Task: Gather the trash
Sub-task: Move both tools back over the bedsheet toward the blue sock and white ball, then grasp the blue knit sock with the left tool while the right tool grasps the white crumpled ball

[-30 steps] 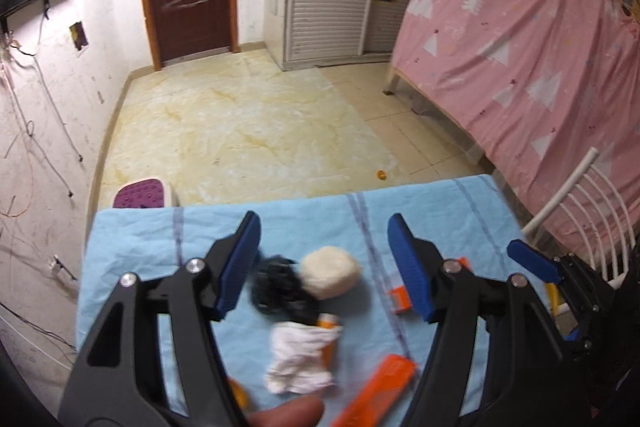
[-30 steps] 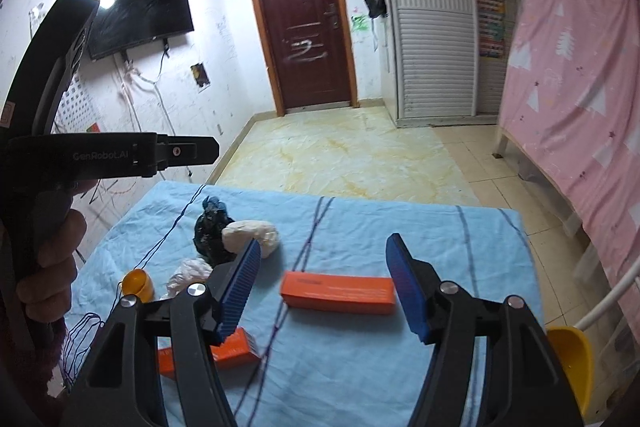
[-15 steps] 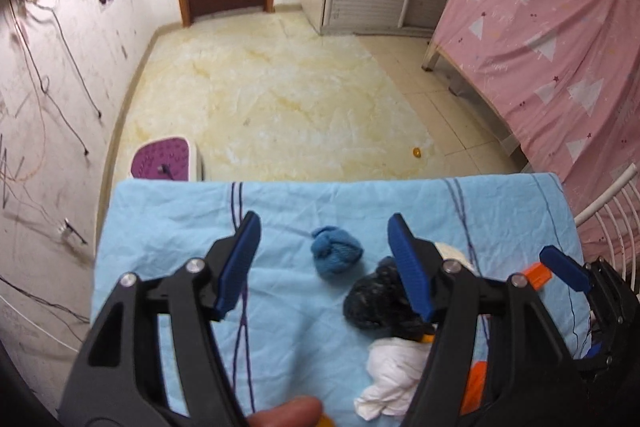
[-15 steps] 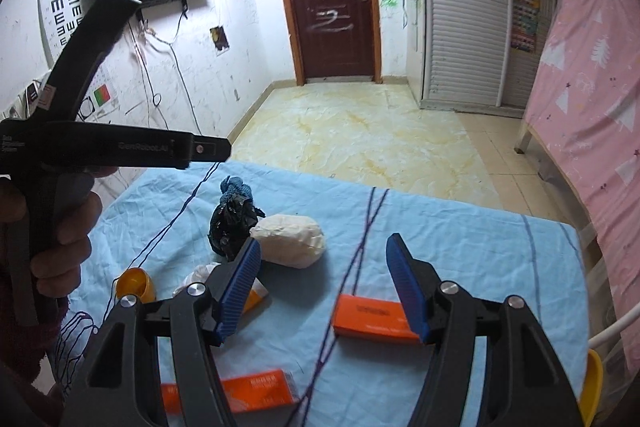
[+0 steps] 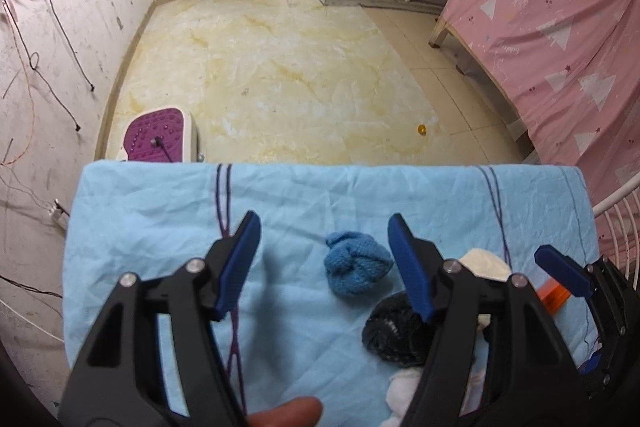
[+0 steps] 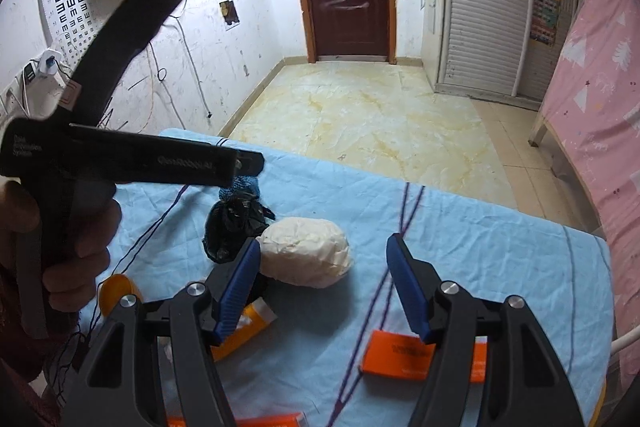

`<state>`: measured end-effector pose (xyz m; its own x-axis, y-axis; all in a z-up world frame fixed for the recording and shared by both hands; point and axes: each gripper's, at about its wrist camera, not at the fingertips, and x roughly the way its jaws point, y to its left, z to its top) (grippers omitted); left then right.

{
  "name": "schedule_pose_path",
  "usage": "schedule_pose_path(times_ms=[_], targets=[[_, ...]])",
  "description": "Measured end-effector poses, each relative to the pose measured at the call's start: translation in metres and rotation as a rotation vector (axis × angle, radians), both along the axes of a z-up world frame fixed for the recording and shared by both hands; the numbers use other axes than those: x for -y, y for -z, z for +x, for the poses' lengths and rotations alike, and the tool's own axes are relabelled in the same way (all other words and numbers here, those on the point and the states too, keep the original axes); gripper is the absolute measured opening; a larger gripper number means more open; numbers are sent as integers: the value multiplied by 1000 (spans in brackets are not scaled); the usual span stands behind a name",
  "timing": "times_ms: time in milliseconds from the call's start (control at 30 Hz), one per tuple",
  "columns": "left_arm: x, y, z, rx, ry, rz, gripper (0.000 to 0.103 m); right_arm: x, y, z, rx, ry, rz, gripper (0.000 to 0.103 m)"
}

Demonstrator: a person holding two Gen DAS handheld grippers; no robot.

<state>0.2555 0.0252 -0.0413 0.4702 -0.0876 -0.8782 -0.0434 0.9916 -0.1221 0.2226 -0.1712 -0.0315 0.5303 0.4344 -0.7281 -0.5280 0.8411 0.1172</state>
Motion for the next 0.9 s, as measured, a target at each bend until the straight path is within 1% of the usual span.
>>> schedule_pose_path(times_ms=[67, 167, 200, 233, 267, 300, 333, 367, 400, 433, 467, 533, 633, 700, 900], targets=[[2, 5, 1, -19, 9, -1, 63, -2, 2, 4, -8, -7, 6, 64], [6, 10, 3, -35, 23, -7, 63, -5, 4, 10, -31, -24, 29, 65], [7, 11, 3, -38, 25, -8, 60, -6, 4, 13, -44, -30, 41, 65], [8, 11, 2, -38, 27, -8, 55, -6, 5, 14, -56, -36, 52, 65], [8, 11, 2, -37, 31, -13, 48, -6, 6, 16, -69, -41, 61, 65], [8, 11, 2, -38, 37, -20, 45, -7, 9, 19, -88, -50, 73, 65], [9, 11, 1, -39, 43, -28, 37, -7, 10, 20, -101, -55, 73, 65], [11, 10, 0, -40, 49, -34, 32, -8, 11, 21, -110, -60, 70, 65], [12, 10, -1, -39, 55, -35, 30, -9, 13, 21, -112, -62, 67, 65], [15, 10, -2, -36, 61, -28, 29, -10, 14, 21, -114, -63, 67, 59], [16, 10, -3, -32, 61, -22, 29, -12, 14, 21, -118, -68, 66, 49], [18, 10, -4, -29, 60, -25, 28, -13, 13, 21, -118, -71, 59, 48], [12, 10, -5, -28, 38, -54, 27, -14, 13, 19, -117, -67, 62, 47], [8, 6, -6, -16, 21, -54, 27, -14, 13, 15, -108, -55, 71, 47], [-1, -18, -16, 57, -23, -60, 27, 3, -3, 3, -65, -25, 112, 48]])
